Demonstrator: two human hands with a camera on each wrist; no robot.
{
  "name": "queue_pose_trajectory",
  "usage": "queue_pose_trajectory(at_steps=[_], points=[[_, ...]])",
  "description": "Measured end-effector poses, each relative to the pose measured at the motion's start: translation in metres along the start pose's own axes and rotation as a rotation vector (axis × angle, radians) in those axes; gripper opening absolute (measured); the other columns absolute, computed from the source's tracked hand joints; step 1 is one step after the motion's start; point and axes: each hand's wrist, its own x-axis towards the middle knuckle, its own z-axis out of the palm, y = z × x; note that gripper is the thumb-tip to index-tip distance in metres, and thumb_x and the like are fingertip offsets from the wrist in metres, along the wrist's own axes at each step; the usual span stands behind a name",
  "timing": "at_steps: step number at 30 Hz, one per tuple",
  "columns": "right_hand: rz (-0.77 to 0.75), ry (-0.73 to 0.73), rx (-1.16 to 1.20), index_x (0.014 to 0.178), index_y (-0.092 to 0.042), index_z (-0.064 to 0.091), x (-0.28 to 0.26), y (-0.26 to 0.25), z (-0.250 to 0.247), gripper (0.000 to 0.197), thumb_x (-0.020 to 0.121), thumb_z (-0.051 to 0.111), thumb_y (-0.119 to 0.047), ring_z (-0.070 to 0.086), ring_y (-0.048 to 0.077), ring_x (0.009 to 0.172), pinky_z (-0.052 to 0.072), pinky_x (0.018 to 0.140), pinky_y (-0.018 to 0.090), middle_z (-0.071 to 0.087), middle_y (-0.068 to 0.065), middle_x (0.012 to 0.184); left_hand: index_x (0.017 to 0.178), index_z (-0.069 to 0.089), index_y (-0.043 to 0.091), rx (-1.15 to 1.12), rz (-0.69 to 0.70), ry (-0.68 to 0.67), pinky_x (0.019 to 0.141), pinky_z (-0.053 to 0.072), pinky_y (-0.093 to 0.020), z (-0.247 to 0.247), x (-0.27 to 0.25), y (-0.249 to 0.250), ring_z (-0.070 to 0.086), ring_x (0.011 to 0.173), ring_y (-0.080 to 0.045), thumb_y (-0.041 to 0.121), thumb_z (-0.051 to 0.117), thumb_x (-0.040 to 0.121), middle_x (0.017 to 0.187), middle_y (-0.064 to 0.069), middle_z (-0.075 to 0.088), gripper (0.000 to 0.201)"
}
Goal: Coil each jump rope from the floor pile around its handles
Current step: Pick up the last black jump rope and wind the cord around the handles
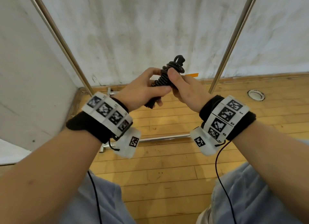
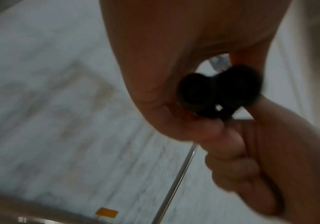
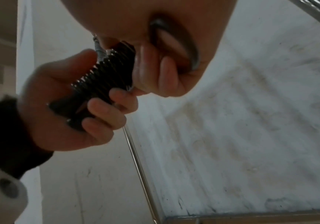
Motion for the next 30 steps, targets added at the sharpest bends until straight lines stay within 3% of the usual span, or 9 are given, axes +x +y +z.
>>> queue_pose_trajectory(at_steps=[2,4,7,13,17,19,23,26,30], points=[[-0.034,-0.004,-0.006,0.054,-0.036,0.057,-0.002,0.002,0.001,0.054,0.091,0.028,-0.062,0.035,0.001,0.04,0.03,0.048,0.017,0.042,-0.016,0.043,0.128,0.046,0.011,-0.204,-0.105,-0.146,0.054,0.049,-0.026,-0.008,-0.004,0.002,0.066,0.069,-0.019,0.023,0.068,0.083,0.086,-0.006,0.062,0.051],[-0.046,0.007,-0.049,0.059,-0.035,0.054,-0.003,0.003,0.002,0.05,0.091,0.026,-0.061,0.04,-0.001,0.043,0.033,0.049,0.012,0.048,-0.017,0.047,0.127,0.048,0.006,-0.158,-0.096,-0.188,0.057,0.05,-0.026,-0.008,-0.006,0.002,0.065,0.069,-0.019,0.022,0.062,0.087,0.083,-0.003,0.062,0.045],[-0.042,0.037,-0.168,0.063,-0.033,0.046,-0.003,0.004,0.001,0.046,0.094,0.023,-0.057,0.039,0.001,0.046,0.033,0.055,0.021,0.047,-0.012,0.055,0.124,0.049,0.013,0.008,-0.018,-0.026,0.058,0.052,-0.025,-0.002,-0.004,0.0,0.065,0.066,-0.012,0.021,0.061,0.092,0.084,0.0,0.063,0.035],[-0.031,0.099,-0.203,0.059,-0.032,0.047,-0.002,0.001,0.005,0.047,0.094,0.03,-0.057,0.043,-0.007,0.042,0.027,0.054,0.022,0.05,-0.017,0.045,0.123,0.04,0.021,0.173,0.053,0.144,0.056,0.055,-0.03,0.004,-0.001,-0.008,0.069,0.067,-0.009,0.027,0.069,0.086,0.087,0.004,0.066,0.047],[-0.046,0.077,-0.156,0.056,-0.033,0.05,-0.003,-0.001,0.006,0.05,0.095,0.03,-0.056,0.044,-0.004,0.043,0.032,0.057,0.024,0.05,-0.019,0.043,0.105,0.044,0.023,0.077,0.016,0.141,0.062,0.057,-0.033,0.0,-0.001,-0.006,0.07,0.07,-0.019,0.02,0.077,0.079,0.082,-0.005,0.071,0.043],[-0.047,0.048,-0.084,0.053,-0.036,0.051,-0.005,-0.002,0.006,0.052,0.096,0.029,-0.055,0.046,-0.006,0.042,0.03,0.056,0.022,0.049,-0.024,0.042,0.11,0.044,0.017,-0.087,-0.027,0.104,0.062,0.058,-0.036,-0.001,-0.002,-0.004,0.071,0.072,-0.026,0.013,0.078,0.076,0.082,-0.006,0.071,0.048],[-0.032,0.023,-0.041,0.058,-0.027,0.047,-0.004,-0.004,0.005,0.051,0.094,0.028,-0.056,0.036,0.001,0.037,0.027,0.05,0.019,0.04,-0.015,0.044,0.117,0.048,0.006,-0.209,-0.048,-0.032,0.051,0.05,-0.03,0.003,-0.002,0.001,0.06,0.055,-0.022,0.014,0.069,0.077,0.076,-0.006,0.059,0.046],[-0.033,0.033,-0.095,0.06,-0.022,0.045,-0.002,-0.001,0.005,0.051,0.094,0.029,-0.056,0.033,0.002,0.038,0.028,0.045,0.013,0.038,-0.013,0.049,0.114,0.049,0.012,-0.155,-0.021,0.023,0.054,0.053,-0.03,0.007,-0.002,0.001,0.066,0.062,-0.02,0.012,0.07,0.083,0.082,-0.001,0.065,0.037],[-0.048,0.062,-0.191,0.067,-0.025,0.055,-0.002,0.001,0.007,0.04,0.093,0.041,-0.052,0.038,0.0,0.04,0.029,0.041,0.008,0.044,-0.011,0.047,0.119,0.037,0.008,-0.148,-0.038,0.15,0.054,0.055,-0.033,0.005,0.002,-0.005,0.068,0.063,-0.022,0.005,0.072,0.081,0.095,-0.01,0.061,0.051]])
